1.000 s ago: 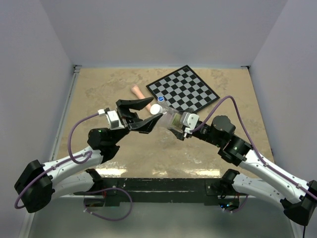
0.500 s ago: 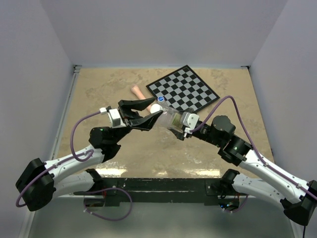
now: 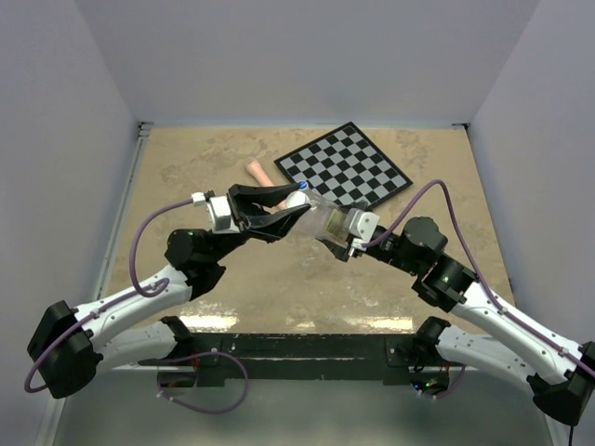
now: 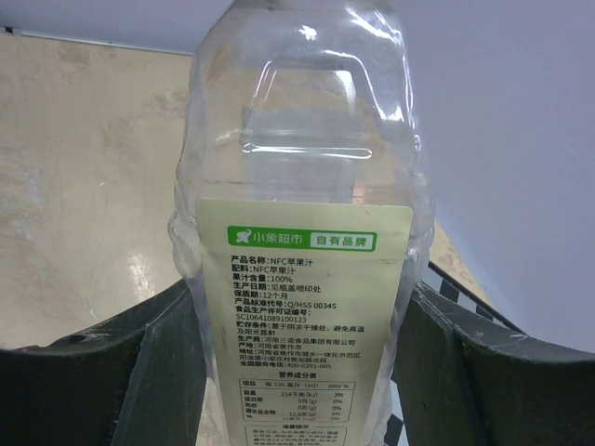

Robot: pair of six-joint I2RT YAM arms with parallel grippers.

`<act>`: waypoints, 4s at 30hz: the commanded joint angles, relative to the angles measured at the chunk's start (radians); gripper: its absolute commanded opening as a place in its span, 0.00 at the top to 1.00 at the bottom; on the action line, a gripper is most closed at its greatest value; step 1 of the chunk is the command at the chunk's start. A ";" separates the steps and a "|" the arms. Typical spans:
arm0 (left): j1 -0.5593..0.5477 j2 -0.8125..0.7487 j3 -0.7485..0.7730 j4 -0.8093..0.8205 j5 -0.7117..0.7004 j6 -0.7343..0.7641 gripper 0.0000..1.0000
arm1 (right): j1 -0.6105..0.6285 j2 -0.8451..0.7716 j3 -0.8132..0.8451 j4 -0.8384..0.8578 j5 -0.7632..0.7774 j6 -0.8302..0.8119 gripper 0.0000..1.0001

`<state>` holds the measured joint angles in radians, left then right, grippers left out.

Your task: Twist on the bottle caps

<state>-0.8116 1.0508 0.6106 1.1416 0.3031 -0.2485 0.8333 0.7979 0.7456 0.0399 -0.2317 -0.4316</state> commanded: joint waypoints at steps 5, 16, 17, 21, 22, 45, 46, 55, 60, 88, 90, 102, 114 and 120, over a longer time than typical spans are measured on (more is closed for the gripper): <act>0.097 0.000 0.130 -0.162 0.416 -0.105 1.00 | 0.010 -0.019 0.072 -0.017 -0.316 -0.029 1.00; 0.181 0.008 0.172 -0.053 0.777 -0.273 1.00 | -0.006 -0.032 0.113 -0.014 -0.582 -0.029 1.00; 0.183 0.012 0.176 -0.016 0.803 -0.303 1.00 | -0.010 -0.032 0.116 -0.011 -0.609 -0.029 1.00; 0.181 0.040 0.186 0.176 0.883 -0.457 1.00 | -0.019 -0.020 0.126 0.000 -0.716 -0.030 1.00; 0.181 0.049 0.192 0.213 0.905 -0.489 1.00 | -0.020 -0.016 0.130 0.000 -0.741 -0.033 1.00; 0.212 -0.092 0.199 -0.209 0.742 -0.129 0.27 | -0.089 -0.009 0.141 -0.095 -0.602 -0.098 1.00; 0.213 -0.130 0.215 -0.343 0.675 -0.009 0.24 | -0.089 -0.017 0.132 -0.094 -0.556 -0.092 1.00; 0.131 -0.262 0.095 -0.341 0.286 0.063 0.19 | -0.088 -0.046 0.028 0.110 -0.295 0.045 1.00; -0.024 -0.253 0.049 -0.303 0.038 0.196 0.19 | -0.080 -0.072 -0.018 0.195 -0.170 0.071 1.00; -0.123 0.023 0.055 0.141 -0.210 0.195 0.26 | -0.068 -0.040 -0.046 0.181 -0.098 0.013 1.00; -0.126 0.032 0.061 0.144 -0.208 0.192 0.27 | -0.068 -0.039 -0.045 0.181 -0.098 0.013 1.00; -0.130 0.055 0.081 0.121 -0.222 0.172 0.37 | -0.066 -0.040 -0.040 0.175 -0.095 0.007 1.00; -0.130 0.023 0.147 -0.080 -0.069 0.193 1.00 | -0.066 -0.052 -0.034 0.167 -0.155 0.010 1.00; -0.106 -0.017 0.235 -0.336 0.161 0.244 1.00 | -0.069 -0.052 0.011 0.127 -0.328 -0.009 1.00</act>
<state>-0.9321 1.0664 0.7666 0.9745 0.2394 -0.0399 0.7555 0.7448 0.7013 0.1814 -0.3664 -0.4152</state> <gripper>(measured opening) 0.475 0.684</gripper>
